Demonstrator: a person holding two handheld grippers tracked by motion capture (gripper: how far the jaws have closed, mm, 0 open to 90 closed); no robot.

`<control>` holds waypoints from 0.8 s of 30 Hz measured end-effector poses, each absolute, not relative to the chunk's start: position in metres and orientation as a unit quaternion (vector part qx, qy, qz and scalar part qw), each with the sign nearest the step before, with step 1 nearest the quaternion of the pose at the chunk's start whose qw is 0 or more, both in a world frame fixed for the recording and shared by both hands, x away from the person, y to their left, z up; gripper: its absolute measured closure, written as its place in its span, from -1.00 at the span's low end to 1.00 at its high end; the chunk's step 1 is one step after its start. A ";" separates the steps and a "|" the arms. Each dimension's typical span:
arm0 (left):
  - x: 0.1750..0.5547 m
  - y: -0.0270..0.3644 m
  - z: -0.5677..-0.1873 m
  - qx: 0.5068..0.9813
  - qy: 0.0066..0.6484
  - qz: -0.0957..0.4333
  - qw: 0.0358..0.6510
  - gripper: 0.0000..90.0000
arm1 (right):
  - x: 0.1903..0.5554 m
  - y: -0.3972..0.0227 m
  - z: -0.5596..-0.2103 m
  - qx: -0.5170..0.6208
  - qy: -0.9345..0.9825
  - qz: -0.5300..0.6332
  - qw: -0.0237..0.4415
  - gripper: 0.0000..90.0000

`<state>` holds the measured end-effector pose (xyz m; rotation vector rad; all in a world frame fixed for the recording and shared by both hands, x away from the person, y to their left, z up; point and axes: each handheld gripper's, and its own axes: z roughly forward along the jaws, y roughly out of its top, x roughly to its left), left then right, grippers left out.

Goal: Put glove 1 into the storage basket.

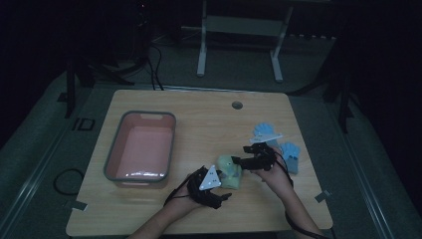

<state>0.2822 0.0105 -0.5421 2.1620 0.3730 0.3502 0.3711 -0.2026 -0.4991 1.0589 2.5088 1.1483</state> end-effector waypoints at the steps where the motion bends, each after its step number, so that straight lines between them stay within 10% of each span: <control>1: 0.283 0.008 -0.543 0.877 0.141 0.146 0.436 -0.45 | 0.374 -0.201 -0.500 0.357 0.847 0.384 0.088 -0.27; 16: 0.292 -0.014 -0.560 0.902 0.082 0.176 0.385 -0.11 | 0.392 -0.193 -0.540 0.375 0.863 0.339 -0.003 -0.25; 24: 0.291 -0.016 -0.565 0.899 0.072 0.219 0.373 0.27 | 0.389 -0.192 -0.543 0.349 0.873 0.342 -0.024 0.25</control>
